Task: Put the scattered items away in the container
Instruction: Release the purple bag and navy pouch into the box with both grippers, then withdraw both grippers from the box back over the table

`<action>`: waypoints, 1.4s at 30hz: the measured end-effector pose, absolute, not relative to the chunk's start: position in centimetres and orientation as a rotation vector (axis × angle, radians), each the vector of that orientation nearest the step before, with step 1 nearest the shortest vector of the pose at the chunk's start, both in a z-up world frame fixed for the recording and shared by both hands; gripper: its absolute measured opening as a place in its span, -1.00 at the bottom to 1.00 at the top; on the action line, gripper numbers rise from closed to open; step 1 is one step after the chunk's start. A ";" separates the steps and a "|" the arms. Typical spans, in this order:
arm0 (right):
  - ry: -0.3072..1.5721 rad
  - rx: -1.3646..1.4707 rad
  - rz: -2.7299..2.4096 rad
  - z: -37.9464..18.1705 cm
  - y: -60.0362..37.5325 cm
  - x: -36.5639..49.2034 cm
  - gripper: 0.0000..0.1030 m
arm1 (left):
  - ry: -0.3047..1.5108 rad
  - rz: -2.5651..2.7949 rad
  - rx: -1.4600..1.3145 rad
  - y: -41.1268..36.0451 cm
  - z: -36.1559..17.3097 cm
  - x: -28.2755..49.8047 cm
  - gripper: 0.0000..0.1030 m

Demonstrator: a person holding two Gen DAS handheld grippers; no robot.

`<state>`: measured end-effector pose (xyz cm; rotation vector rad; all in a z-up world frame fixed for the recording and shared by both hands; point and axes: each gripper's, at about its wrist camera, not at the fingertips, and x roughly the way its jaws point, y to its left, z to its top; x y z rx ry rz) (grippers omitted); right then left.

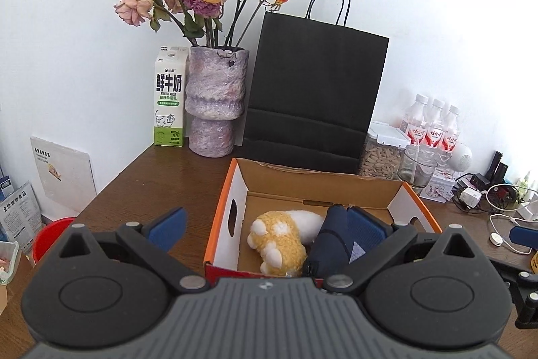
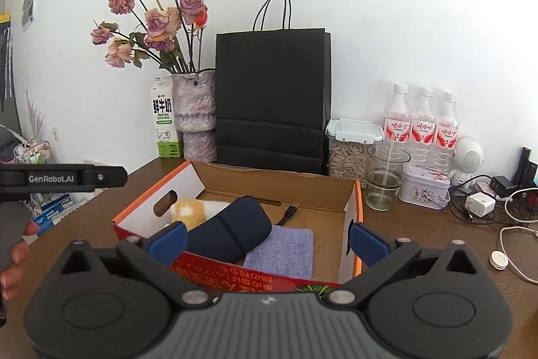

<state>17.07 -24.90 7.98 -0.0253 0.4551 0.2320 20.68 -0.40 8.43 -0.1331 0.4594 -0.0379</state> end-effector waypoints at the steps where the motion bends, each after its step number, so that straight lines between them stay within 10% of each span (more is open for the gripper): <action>1: 0.452 -0.027 0.232 8.0 -24.9 16.3 1.00 | 0.459 -0.033 -0.138 0.0 8.5 20.1 1.00; 42: 0.669 -0.001 0.155 -3.5 -30.2 5.7 1.00 | 0.597 0.002 -0.107 3.7 1.0 9.8 1.00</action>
